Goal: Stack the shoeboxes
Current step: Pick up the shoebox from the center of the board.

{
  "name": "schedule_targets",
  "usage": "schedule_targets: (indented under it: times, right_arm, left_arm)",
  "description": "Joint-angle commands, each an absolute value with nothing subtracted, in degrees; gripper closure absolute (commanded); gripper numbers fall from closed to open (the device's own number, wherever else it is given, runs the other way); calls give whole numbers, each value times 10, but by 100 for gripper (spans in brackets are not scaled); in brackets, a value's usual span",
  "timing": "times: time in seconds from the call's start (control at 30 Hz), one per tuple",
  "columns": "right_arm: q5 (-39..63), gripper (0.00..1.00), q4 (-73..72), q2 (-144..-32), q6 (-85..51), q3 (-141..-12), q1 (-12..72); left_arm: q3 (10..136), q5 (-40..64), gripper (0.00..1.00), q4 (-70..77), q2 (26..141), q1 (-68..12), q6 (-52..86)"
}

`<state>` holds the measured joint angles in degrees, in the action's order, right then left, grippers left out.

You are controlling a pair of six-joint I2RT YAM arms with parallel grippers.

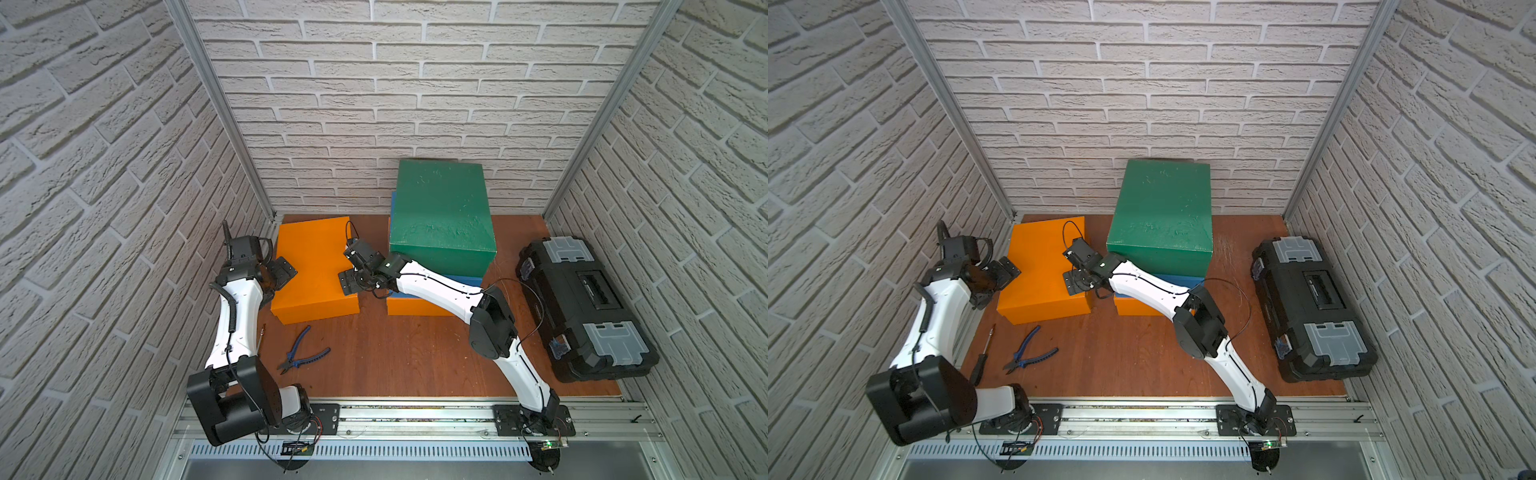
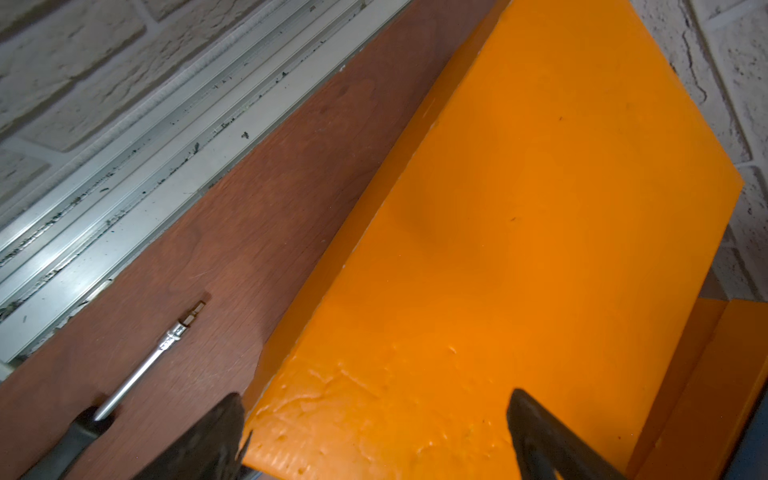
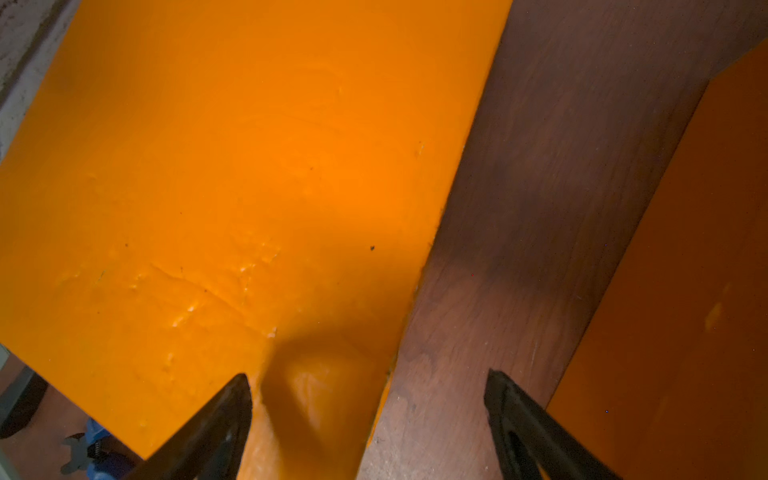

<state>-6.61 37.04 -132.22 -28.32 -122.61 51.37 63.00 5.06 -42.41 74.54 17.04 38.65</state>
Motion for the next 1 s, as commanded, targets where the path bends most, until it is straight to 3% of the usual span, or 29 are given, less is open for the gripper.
schedule_targets:
  times: [0.0, 0.67, 0.97]
  right_arm:
    - [-49, 12, 333, -1345, -321, -1236, 512]
    - [-5, 12, 299, -1390, -428, -1220, 519]
    - [32, 14, 276, -1401, -439, -1232, 537]
  left_arm:
    - [595, 72, 2, -356, 744, 174, 397]
    - [477, 133, 2, -172, 778, 170, 468]
    - [443, 159, 9, -140, 756, 158, 491]
